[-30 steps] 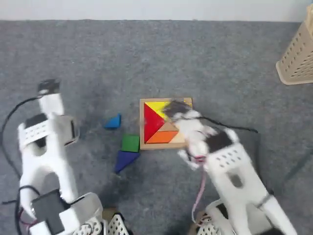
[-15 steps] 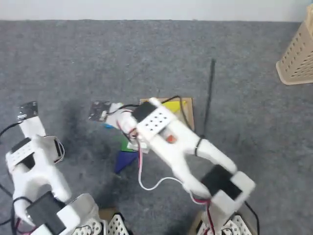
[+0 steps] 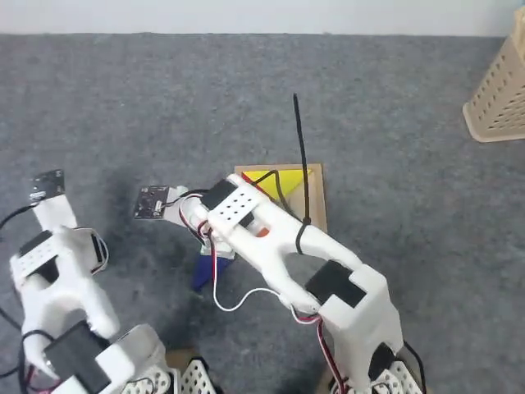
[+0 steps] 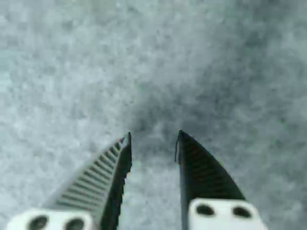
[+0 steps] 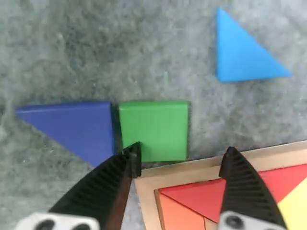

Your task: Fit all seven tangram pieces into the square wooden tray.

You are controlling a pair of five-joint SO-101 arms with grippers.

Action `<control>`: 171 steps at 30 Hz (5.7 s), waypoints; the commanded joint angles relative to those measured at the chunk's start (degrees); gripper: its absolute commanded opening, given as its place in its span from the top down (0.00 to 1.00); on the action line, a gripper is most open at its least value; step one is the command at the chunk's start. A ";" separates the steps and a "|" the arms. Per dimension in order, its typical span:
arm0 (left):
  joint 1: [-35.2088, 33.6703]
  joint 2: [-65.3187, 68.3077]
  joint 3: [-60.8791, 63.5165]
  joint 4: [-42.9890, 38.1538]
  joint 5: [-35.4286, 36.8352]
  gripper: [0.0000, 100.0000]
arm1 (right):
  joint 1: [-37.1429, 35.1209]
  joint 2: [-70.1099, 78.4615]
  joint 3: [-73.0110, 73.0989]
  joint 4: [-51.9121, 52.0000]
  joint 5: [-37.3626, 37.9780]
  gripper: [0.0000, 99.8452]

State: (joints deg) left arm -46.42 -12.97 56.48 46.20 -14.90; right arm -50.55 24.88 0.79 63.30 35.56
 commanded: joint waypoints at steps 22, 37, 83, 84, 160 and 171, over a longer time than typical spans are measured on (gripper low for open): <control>0.09 -2.29 -0.13 -1.05 -0.62 0.85 | -5.23 -6.37 -3.25 3.47 -1.49 0.64; 0.09 -2.29 -0.13 -1.05 -0.62 0.85 | -2.86 0.66 -3.34 -1.10 -1.05 0.77; 0.09 -2.29 0.57 -1.93 -0.62 0.85 | 27.56 -8.84 3.16 0.84 9.23 0.99; 0.09 -2.29 0.57 -1.93 -0.62 0.85 | 27.38 -8.04 3.16 0.75 9.23 0.99; 0.09 -2.29 0.57 -1.93 -0.62 0.85 | 27.30 0.48 -5.36 8.13 0.09 0.99; 0.09 -2.29 0.57 -1.93 -0.62 0.85 | 26.24 -6.11 -7.82 10.77 -6.07 0.99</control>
State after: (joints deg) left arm -46.42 -12.97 57.27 45.14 -14.90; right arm -23.03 26.37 -4.31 71.38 33.45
